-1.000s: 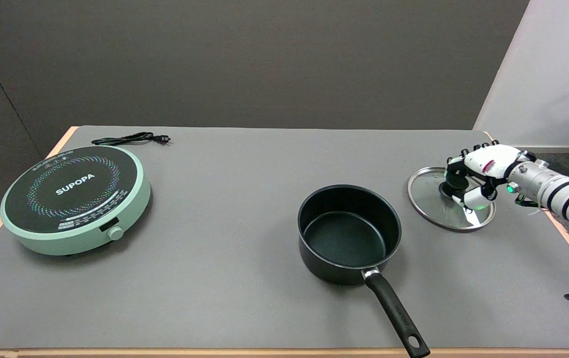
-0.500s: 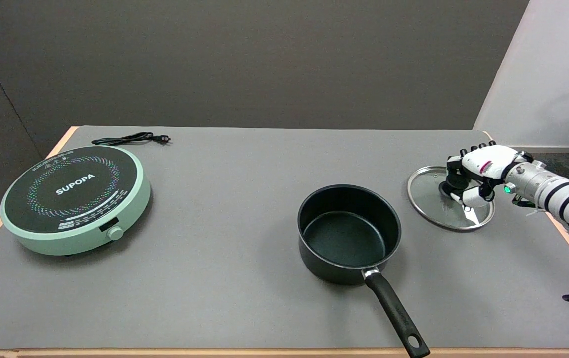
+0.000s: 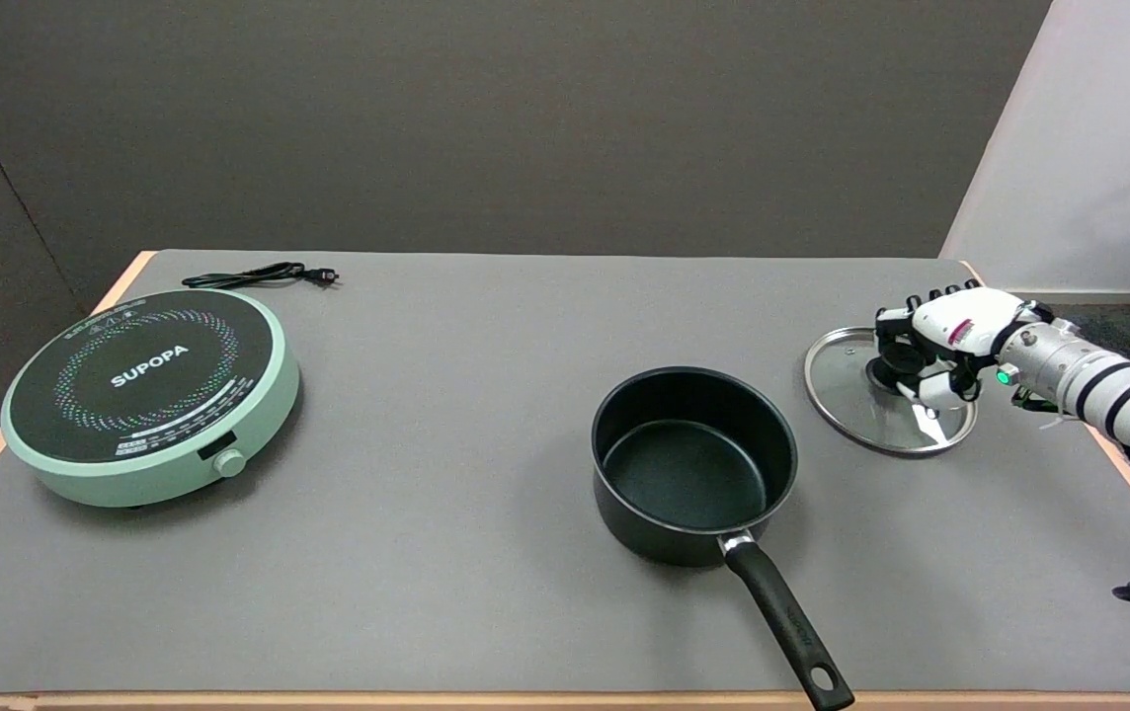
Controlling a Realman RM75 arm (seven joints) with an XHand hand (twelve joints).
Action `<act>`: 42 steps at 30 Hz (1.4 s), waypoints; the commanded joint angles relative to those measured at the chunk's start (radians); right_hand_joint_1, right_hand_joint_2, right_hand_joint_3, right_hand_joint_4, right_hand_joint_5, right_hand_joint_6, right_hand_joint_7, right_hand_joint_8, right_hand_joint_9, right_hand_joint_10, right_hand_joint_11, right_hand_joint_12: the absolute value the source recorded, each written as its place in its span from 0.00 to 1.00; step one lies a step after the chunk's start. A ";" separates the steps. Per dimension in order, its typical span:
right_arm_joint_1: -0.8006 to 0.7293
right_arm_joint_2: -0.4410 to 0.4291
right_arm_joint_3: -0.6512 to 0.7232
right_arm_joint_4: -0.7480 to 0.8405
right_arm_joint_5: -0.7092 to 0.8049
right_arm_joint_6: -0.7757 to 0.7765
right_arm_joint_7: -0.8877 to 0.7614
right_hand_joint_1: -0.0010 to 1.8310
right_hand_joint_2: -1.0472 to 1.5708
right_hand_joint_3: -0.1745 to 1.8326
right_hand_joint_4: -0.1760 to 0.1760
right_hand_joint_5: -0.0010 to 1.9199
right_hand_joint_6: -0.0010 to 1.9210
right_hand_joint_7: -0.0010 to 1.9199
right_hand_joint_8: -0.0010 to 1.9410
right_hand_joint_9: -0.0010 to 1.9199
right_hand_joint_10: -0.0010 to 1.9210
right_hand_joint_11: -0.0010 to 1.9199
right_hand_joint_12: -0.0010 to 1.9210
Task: Pick up the pot lid.
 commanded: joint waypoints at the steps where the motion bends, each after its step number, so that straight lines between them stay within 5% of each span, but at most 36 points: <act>1: 0.035 0.003 -0.017 0.000 0.000 0.012 0.001 0.73 0.76 0.36 1.00 0.29 0.70 0.41 0.75 0.40 0.79 0.29 0.55; 32: 0.056 0.006 -0.008 0.022 0.212 0.056 0.004 0.74 0.72 0.41 1.00 0.29 0.75 0.46 0.70 0.42 0.83 0.33 0.59; 42: 0.066 0.008 0.014 0.015 0.278 0.069 0.143 0.74 0.72 0.42 1.00 0.29 0.75 0.47 0.69 0.43 0.83 0.35 0.56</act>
